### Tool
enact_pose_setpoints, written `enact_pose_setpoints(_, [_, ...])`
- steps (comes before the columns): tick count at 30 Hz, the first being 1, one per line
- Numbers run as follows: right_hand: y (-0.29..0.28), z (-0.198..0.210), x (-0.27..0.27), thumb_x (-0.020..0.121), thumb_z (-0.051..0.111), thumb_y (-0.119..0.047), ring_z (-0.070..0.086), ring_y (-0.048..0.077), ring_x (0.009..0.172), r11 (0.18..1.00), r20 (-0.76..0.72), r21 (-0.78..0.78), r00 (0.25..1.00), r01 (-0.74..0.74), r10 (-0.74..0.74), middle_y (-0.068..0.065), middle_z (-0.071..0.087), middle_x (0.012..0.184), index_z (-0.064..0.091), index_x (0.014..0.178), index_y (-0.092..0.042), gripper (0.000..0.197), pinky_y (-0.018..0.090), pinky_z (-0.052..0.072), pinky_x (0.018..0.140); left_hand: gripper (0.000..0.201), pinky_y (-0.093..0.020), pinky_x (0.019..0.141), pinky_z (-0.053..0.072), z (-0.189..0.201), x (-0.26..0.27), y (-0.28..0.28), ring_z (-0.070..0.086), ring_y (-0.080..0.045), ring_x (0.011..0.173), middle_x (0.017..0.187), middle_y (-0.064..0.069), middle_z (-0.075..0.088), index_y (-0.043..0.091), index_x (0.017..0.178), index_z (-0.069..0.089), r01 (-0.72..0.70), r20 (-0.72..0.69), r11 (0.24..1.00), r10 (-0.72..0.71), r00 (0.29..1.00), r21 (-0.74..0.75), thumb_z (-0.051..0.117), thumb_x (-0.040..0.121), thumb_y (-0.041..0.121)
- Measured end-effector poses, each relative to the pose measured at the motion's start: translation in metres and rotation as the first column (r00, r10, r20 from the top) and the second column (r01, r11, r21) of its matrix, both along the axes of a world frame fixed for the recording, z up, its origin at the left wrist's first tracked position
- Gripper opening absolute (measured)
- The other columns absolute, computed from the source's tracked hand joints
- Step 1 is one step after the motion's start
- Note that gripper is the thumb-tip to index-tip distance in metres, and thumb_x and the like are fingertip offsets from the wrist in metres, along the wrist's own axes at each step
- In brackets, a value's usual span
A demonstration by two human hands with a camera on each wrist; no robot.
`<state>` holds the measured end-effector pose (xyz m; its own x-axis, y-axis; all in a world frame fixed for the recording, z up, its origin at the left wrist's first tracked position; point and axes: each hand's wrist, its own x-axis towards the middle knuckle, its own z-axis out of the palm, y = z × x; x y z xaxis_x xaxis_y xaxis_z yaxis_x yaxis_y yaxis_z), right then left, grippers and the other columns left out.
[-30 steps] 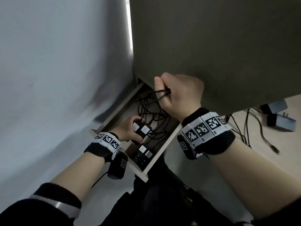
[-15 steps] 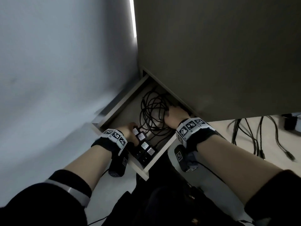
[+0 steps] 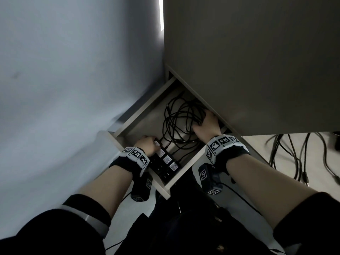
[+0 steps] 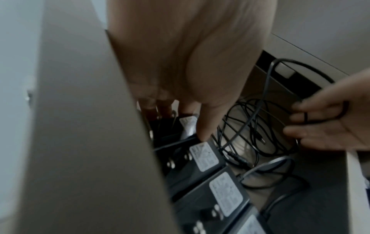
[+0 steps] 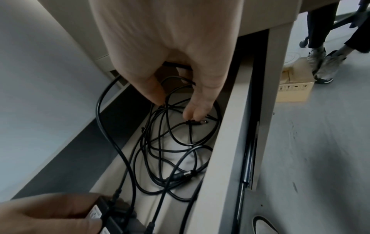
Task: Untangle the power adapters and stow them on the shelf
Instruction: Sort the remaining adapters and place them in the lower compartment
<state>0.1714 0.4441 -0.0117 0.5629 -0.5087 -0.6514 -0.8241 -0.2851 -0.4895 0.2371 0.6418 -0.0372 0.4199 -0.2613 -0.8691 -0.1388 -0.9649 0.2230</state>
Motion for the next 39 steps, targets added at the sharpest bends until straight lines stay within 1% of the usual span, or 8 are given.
enact_pose_setpoints(8, [-0.009, -0.006, -0.005, 0.077, 0.067, -0.024, 0.045, 0.028, 0.129, 0.998, -0.027, 0.007, 0.997, -0.07, 0.07, 0.011, 0.047, 0.141, 0.033, 0.144, -0.013, 0.076, 0.036, 0.04, 0.107, 0.04, -0.034, 0.095, 0.044, 0.014, -0.001, 0.003, 0.055, -0.029, 0.116, 0.127, -0.012, 0.058, 0.011, 0.124, 0.054, 0.019, 0.037, 0.996, -0.023, 0.999, 0.087, 0.047, 0.092, 0.034])
enact_pose_setpoints(14, [-0.007, 0.009, -0.015, 0.076, 0.067, -0.023, 0.046, 0.029, 0.129, 0.989, 0.009, -0.061, 0.99, -0.137, 0.138, 0.01, 0.044, 0.142, 0.027, 0.146, -0.016, 0.08, 0.039, 0.042, 0.105, 0.064, -0.038, 0.106, 0.035, 0.036, -0.001, -0.009, 0.04, -0.03, 0.131, 0.145, -0.01, 0.038, 0.017, 0.142, 0.037, -0.345, 0.121, 0.923, 0.367, 0.922, -0.174, 0.053, 0.087, 0.045])
enact_pose_setpoints(19, [0.009, 0.046, -0.04, 0.087, 0.057, -0.022, 0.052, 0.027, 0.123, 0.952, 0.151, -0.264, 0.968, -0.157, 0.202, 0.008, 0.052, 0.137, 0.038, 0.141, -0.014, 0.058, 0.033, 0.042, 0.098, 0.043, -0.029, 0.093, 0.043, 0.064, -0.011, -0.043, 0.056, -0.017, 0.108, 0.117, 0.001, 0.059, 0.021, 0.122, 0.054, -0.405, -0.005, 0.803, 0.449, 0.894, -0.438, 0.055, 0.087, 0.046])
enact_pose_setpoints(23, [-0.004, 0.072, -0.073, 0.088, 0.053, -0.02, 0.066, 0.026, 0.097, 0.965, 0.227, -0.213, 0.953, -0.154, 0.202, 0.009, 0.071, 0.102, 0.065, 0.112, -0.016, 0.027, 0.028, 0.049, 0.079, 0.027, -0.024, 0.059, 0.043, 0.092, -0.039, -0.094, 0.058, -0.013, 0.071, 0.079, 0.004, 0.062, 0.017, 0.094, 0.062, -0.308, -0.109, 0.791, 0.297, 0.949, -0.529, 0.053, 0.089, 0.042])
enact_pose_setpoints(26, [-0.034, 0.088, -0.115, 0.086, 0.054, -0.017, 0.067, 0.029, 0.09, 0.972, 0.229, -0.218, 0.964, -0.084, 0.134, 0.012, 0.072, 0.093, 0.067, 0.102, -0.013, 0.021, 0.028, 0.048, 0.073, 0.026, -0.024, 0.051, 0.033, 0.108, -0.077, -0.142, 0.047, -0.013, 0.056, 0.064, 0.004, 0.055, 0.022, 0.071, 0.057, -0.208, -0.157, 0.801, 0.145, 0.977, -0.562, 0.058, 0.083, 0.045])
enact_pose_setpoints(30, [-0.085, 0.099, -0.168, 0.078, 0.061, -0.019, 0.069, 0.026, 0.073, 0.996, 0.223, -0.089, 0.974, -0.023, 0.042, 0.012, 0.074, 0.083, 0.065, 0.085, -0.017, 0.008, 0.037, 0.056, 0.073, 0.026, -0.024, 0.054, 0.035, 0.125, -0.124, -0.194, 0.047, -0.01, 0.058, 0.068, 0.006, 0.056, 0.023, 0.068, 0.05, -0.023, -0.135, 0.804, -0.071, 0.988, -0.594, 0.055, 0.089, 0.038])
enact_pose_setpoints(34, [-0.148, 0.106, -0.214, 0.077, 0.059, -0.012, 0.062, 0.023, 0.071, 0.971, 0.267, -0.153, 0.954, 0.185, -0.139, 0.008, 0.07, 0.076, 0.063, 0.076, -0.018, 0.007, 0.035, 0.053, 0.072, 0.02, -0.021, 0.054, 0.035, 0.14, -0.164, -0.246, 0.049, -0.009, 0.062, 0.076, 0.006, 0.059, 0.019, 0.088, 0.056, 0.119, -0.115, 0.805, -0.226, 0.967, -0.581, 0.052, 0.091, 0.039])
enact_pose_setpoints(39, [-0.236, 0.101, -0.269, 0.083, 0.058, -0.024, 0.062, 0.027, 0.092, 0.845, 0.297, -0.32, 0.893, 0.428, -0.339, 0.008, 0.069, 0.093, 0.06, 0.089, -0.018, 0.009, 0.028, 0.044, 0.072, 0.02, -0.027, 0.07, 0.041, 0.136, -0.203, -0.336, 0.049, -0.011, 0.066, 0.072, 0.006, 0.056, 0.024, 0.07, 0.051, 0.079, -0.029, 0.783, -0.123, 0.992, -0.617, 0.059, 0.088, 0.028])
